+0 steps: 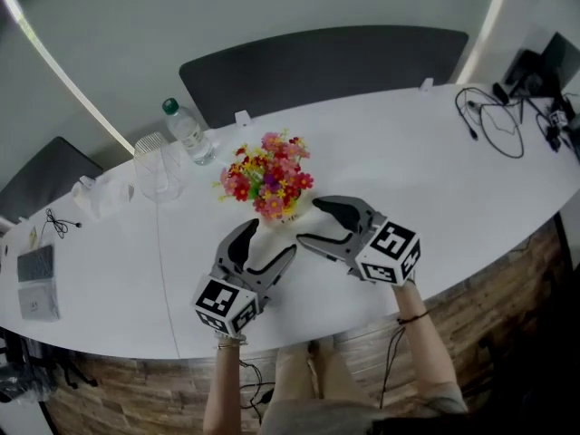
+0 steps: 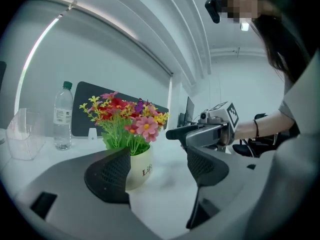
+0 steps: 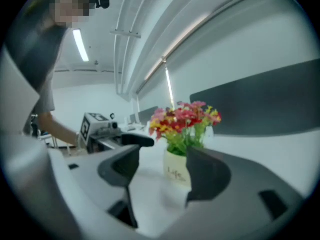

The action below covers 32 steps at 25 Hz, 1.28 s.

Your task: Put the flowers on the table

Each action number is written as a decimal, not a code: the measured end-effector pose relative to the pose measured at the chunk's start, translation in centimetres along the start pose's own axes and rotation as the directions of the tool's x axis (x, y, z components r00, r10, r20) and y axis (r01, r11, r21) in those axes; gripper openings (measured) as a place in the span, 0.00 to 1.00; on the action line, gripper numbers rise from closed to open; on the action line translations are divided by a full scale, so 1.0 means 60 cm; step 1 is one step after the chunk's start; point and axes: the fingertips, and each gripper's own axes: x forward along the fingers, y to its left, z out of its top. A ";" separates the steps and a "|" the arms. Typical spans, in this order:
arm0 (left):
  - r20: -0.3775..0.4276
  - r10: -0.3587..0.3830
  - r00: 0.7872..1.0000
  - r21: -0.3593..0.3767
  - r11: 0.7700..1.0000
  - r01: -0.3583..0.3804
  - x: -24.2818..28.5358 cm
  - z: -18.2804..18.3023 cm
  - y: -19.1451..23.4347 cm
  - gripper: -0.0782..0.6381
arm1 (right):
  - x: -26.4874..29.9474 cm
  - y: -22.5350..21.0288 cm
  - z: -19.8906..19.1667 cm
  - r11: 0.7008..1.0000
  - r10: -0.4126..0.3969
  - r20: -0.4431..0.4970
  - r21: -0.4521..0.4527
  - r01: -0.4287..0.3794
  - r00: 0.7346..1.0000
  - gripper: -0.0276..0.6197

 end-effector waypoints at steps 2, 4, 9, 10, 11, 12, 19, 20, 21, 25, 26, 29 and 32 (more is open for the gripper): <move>0.004 0.004 1.000 -0.022 1.000 -0.004 -0.009 -0.001 -0.017 0.60 | -0.009 0.014 0.001 1.000 0.002 0.002 0.010 -0.002 1.000 0.48; -0.004 0.007 1.000 -0.031 0.999 -0.007 -0.016 -0.004 -0.033 0.57 | -0.016 0.029 0.001 1.000 0.007 0.005 0.017 -0.007 1.000 0.41; 0.002 0.000 1.000 -0.024 1.000 0.000 -0.029 0.010 -0.068 0.51 | -0.032 0.058 0.010 1.000 0.014 0.009 0.021 -0.014 1.000 0.27; 0.004 0.001 1.000 -0.023 1.000 -0.001 -0.031 0.014 -0.073 0.51 | -0.034 0.062 0.013 1.000 0.014 0.013 0.022 -0.015 1.000 0.26; 0.009 0.002 1.000 -0.024 1.000 -0.002 -0.033 0.020 -0.078 0.51 | -0.037 0.068 0.018 1.000 0.016 0.017 0.022 -0.016 1.000 0.24; 0.015 0.004 1.000 -0.024 1.000 -0.003 -0.034 0.026 -0.082 0.49 | -0.039 0.072 0.022 1.000 0.017 0.019 0.021 -0.018 1.000 0.24; 0.040 0.011 0.999 -0.004 1.000 -0.011 -0.048 0.068 -0.105 0.39 | -0.054 0.094 0.044 1.000 0.007 0.058 0.028 -0.009 0.998 0.17; 0.041 0.010 0.999 0.001 1.000 -0.010 -0.050 0.071 -0.107 0.37 | -0.057 0.094 0.047 1.000 0.000 0.066 0.030 -0.002 0.998 0.16; 0.043 0.010 0.999 0.005 1.000 -0.011 -0.053 0.075 -0.110 0.35 | -0.059 0.095 0.051 0.999 -0.004 0.074 0.033 0.002 0.997 0.16; 0.039 0.006 0.999 0.021 1.000 -0.006 -0.061 0.081 -0.124 0.30 | -0.069 0.099 0.061 0.998 -0.019 0.096 0.055 0.013 0.995 0.14; 0.038 0.003 0.999 0.025 1.000 -0.004 -0.062 0.083 -0.127 0.29 | -0.071 0.100 0.065 0.998 -0.024 0.102 0.060 0.018 0.995 0.14; 0.049 0.010 0.999 0.025 1.000 -0.011 -0.068 0.089 -0.132 0.25 | -0.076 0.103 0.074 0.998 -0.036 0.119 0.064 0.029 0.992 0.12; 0.058 0.021 0.998 0.028 0.999 -0.023 -0.073 0.093 -0.133 0.24 | -0.079 0.105 0.080 0.997 -0.052 0.128 0.067 0.044 0.990 0.11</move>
